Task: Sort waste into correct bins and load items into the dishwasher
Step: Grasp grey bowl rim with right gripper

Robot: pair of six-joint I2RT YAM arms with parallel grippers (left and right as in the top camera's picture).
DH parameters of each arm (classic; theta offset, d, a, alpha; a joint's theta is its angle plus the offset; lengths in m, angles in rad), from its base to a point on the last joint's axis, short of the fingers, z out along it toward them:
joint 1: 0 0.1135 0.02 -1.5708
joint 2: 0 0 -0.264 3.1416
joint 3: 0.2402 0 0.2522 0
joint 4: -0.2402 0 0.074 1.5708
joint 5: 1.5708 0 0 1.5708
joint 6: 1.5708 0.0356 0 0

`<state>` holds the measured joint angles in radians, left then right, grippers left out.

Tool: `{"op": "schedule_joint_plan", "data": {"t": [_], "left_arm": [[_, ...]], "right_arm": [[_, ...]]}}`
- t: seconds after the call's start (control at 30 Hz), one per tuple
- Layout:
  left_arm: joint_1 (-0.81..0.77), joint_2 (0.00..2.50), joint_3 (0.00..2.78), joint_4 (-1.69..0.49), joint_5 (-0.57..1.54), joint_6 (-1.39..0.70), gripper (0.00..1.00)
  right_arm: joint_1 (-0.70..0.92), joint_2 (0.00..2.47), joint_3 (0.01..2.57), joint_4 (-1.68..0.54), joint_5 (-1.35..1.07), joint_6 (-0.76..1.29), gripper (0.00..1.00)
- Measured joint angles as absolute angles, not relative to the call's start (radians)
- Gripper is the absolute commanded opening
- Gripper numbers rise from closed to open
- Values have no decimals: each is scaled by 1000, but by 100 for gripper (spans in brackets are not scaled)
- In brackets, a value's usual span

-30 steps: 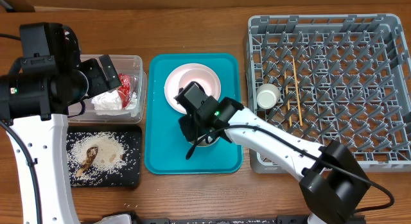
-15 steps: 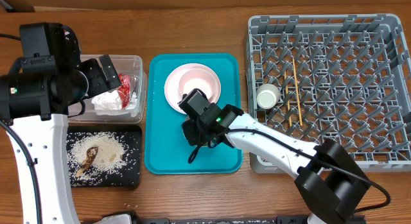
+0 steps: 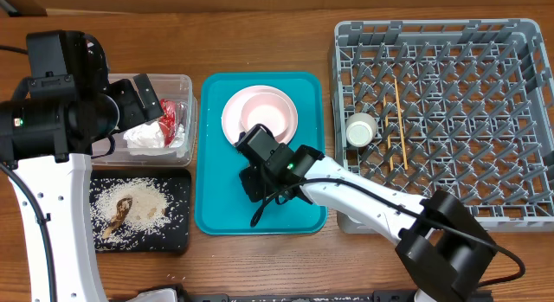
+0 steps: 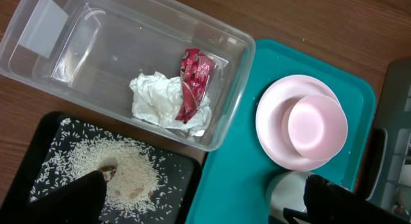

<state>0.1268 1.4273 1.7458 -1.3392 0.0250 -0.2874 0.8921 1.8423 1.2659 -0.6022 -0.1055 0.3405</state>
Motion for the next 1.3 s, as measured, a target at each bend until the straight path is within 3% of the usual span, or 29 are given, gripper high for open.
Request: {"op": "schedule_joint_plan", "data": {"t": [0.83, 1.3], "left_arm": [[127, 1427, 1746, -1339, 25, -287, 100], [127, 1427, 1746, -1339, 25, -287, 100]], "right_arm": [[897, 1890, 1266, -656, -107, 340, 31], [897, 1890, 1266, -667, -107, 340, 22]]}}
